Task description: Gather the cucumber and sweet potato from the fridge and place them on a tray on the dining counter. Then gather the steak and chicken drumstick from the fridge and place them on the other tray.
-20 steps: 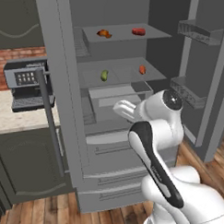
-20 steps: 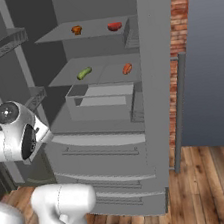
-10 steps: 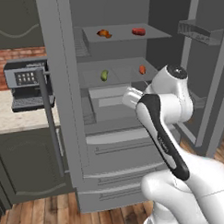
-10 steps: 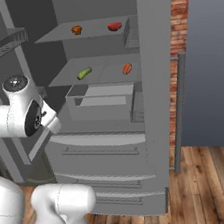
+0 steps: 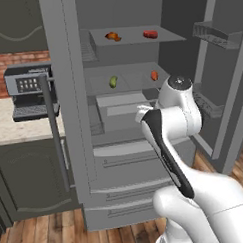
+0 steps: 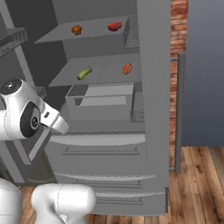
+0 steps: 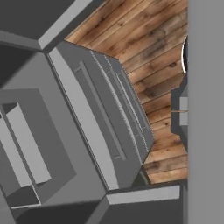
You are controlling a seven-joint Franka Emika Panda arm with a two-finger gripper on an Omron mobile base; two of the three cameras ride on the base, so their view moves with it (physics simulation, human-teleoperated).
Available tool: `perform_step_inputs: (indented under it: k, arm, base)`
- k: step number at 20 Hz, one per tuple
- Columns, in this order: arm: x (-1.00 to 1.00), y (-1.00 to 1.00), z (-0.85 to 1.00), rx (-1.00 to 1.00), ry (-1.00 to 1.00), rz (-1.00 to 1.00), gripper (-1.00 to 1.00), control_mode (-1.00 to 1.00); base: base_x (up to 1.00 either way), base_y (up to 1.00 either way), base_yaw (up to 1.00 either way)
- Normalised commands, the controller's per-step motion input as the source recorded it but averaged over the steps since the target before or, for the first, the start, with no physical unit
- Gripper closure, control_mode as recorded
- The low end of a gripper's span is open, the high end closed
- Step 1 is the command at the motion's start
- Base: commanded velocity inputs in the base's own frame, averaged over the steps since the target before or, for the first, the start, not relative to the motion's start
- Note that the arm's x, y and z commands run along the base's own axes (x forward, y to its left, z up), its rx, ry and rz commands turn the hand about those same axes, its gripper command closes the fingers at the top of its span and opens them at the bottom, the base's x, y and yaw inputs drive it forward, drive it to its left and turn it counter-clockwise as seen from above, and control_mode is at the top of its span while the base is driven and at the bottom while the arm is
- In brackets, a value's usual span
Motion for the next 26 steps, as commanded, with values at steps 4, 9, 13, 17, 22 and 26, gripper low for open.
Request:
perform_step_inputs:
  k: [4, 9, 13, 17, 22, 26]
  arm:
    - [-0.02, -0.46, -0.03, -0.03, 0.00, 0.01, 1.00, -1.00]
    - [0.00, -0.22, -0.05, 0.00, 0.00, 0.09, 1.00, -1.00]
    - [0.00, 0.00, -0.12, 0.00, 0.00, 0.11, 1.00, -1.00]
    - [0.00, 0.00, -0.16, -0.01, 0.00, 0.08, 1.00, -1.00]
    - [-0.03, -0.07, -0.11, 0.00, -0.01, 0.03, -1.00, -1.00]
    - [-0.01, -0.06, -0.05, 0.00, -0.03, 0.00, -1.00, -1.00]
  base:
    - [0.00, 0.00, 0.00]
    - [0.00, 0.00, 0.00]
    - [0.00, 0.00, 0.00]
    - [0.00, 0.00, 0.00]
    - [0.00, 0.00, 0.00]
    - [0.00, 0.00, 0.00]
